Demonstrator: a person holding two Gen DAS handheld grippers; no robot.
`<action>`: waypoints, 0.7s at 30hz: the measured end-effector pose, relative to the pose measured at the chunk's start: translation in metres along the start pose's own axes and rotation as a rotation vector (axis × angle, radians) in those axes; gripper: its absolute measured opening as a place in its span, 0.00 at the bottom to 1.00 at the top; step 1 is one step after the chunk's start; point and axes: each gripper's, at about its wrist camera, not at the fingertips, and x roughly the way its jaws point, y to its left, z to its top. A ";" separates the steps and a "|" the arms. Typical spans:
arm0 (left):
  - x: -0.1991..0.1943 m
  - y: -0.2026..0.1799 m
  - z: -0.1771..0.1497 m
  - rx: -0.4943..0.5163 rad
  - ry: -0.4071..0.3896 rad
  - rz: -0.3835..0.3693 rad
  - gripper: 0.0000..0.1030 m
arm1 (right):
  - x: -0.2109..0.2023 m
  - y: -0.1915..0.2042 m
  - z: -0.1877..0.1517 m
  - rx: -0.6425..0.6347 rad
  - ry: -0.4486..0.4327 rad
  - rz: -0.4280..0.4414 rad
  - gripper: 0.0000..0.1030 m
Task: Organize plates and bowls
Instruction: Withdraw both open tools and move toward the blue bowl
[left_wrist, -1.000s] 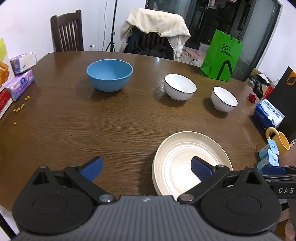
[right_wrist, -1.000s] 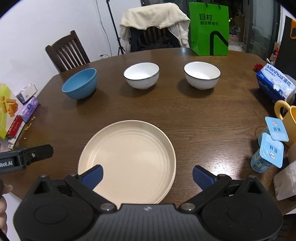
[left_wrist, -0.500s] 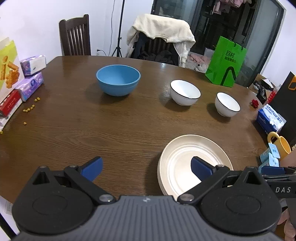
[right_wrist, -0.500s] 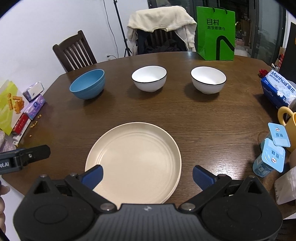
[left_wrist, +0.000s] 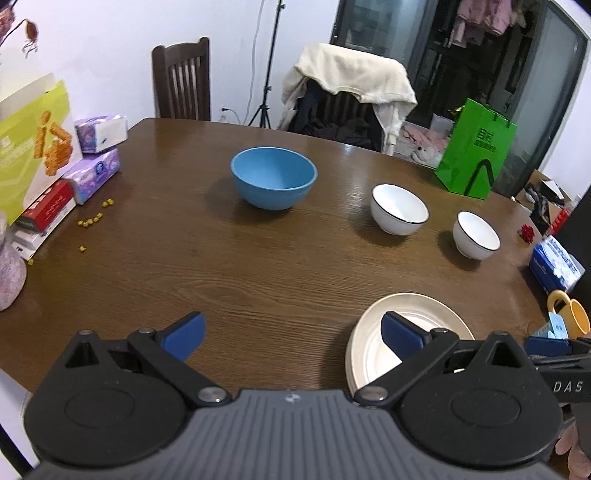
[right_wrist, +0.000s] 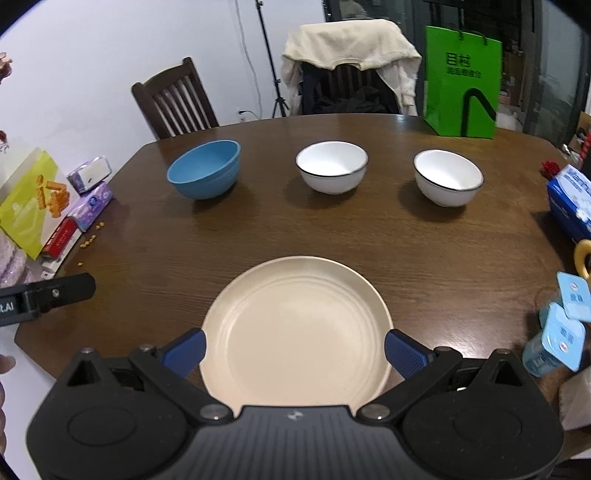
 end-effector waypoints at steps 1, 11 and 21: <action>0.000 0.002 0.001 -0.004 0.000 0.006 1.00 | 0.001 0.002 0.003 -0.005 -0.002 0.005 1.00; -0.003 0.031 0.022 -0.046 -0.027 0.058 1.00 | 0.018 0.035 0.041 -0.044 0.008 0.055 1.00; 0.009 0.057 0.057 -0.080 -0.055 0.090 1.00 | 0.046 0.065 0.083 -0.036 0.020 0.071 1.00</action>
